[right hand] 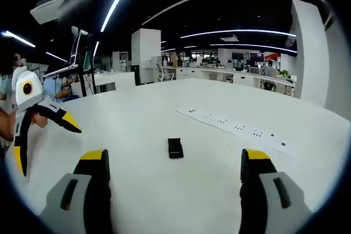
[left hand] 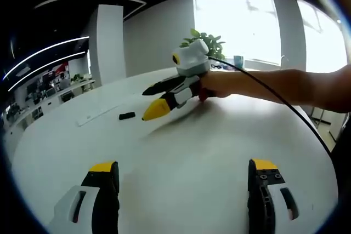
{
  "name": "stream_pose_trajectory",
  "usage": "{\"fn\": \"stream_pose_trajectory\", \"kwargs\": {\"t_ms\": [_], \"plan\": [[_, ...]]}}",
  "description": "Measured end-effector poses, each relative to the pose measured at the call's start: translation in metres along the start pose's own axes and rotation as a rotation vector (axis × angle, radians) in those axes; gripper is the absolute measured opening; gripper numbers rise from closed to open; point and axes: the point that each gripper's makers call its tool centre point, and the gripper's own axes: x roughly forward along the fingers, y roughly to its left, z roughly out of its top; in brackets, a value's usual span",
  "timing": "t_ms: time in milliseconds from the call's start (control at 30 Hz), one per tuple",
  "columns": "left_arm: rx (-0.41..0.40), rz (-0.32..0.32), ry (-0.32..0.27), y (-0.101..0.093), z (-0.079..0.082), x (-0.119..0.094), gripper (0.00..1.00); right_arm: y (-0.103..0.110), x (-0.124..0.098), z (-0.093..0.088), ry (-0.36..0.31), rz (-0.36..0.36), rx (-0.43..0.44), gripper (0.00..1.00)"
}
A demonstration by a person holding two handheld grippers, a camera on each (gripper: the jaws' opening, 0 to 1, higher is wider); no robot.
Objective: Snap the two parts of the plastic buckle together until the buckle closes and remains connected.
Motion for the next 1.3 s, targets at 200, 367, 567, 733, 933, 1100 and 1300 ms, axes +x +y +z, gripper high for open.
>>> {"fn": "stream_pose_trajectory", "kwargs": {"t_ms": [200,367,567,733,933,1100,1300], "plan": [[0.003,-0.004,0.002,-0.001,0.000,0.000,1.00,0.007,-0.005,-0.001,-0.002,0.004,0.006,1.00],[0.005,-0.004,0.002,-0.002,0.000,0.000,1.00,0.008,-0.010,-0.001,-0.010,-0.001,-0.003,1.00],[0.007,-0.010,0.011,-0.002,-0.002,0.002,1.00,0.009,-0.013,-0.002,-0.010,-0.007,-0.011,1.00],[0.009,-0.012,0.021,-0.002,-0.005,0.003,1.00,0.013,-0.018,-0.005,-0.002,-0.005,-0.016,1.00],[0.000,-0.025,0.012,-0.005,-0.004,0.004,1.00,0.015,-0.024,-0.003,-0.022,-0.004,-0.002,1.00],[-0.010,-0.028,0.004,-0.006,-0.003,0.003,1.00,0.019,-0.027,-0.004,-0.025,-0.001,-0.002,1.00],[-0.019,-0.018,0.014,-0.004,-0.006,0.003,1.00,0.027,-0.034,-0.008,-0.015,-0.005,-0.003,1.00]]}}
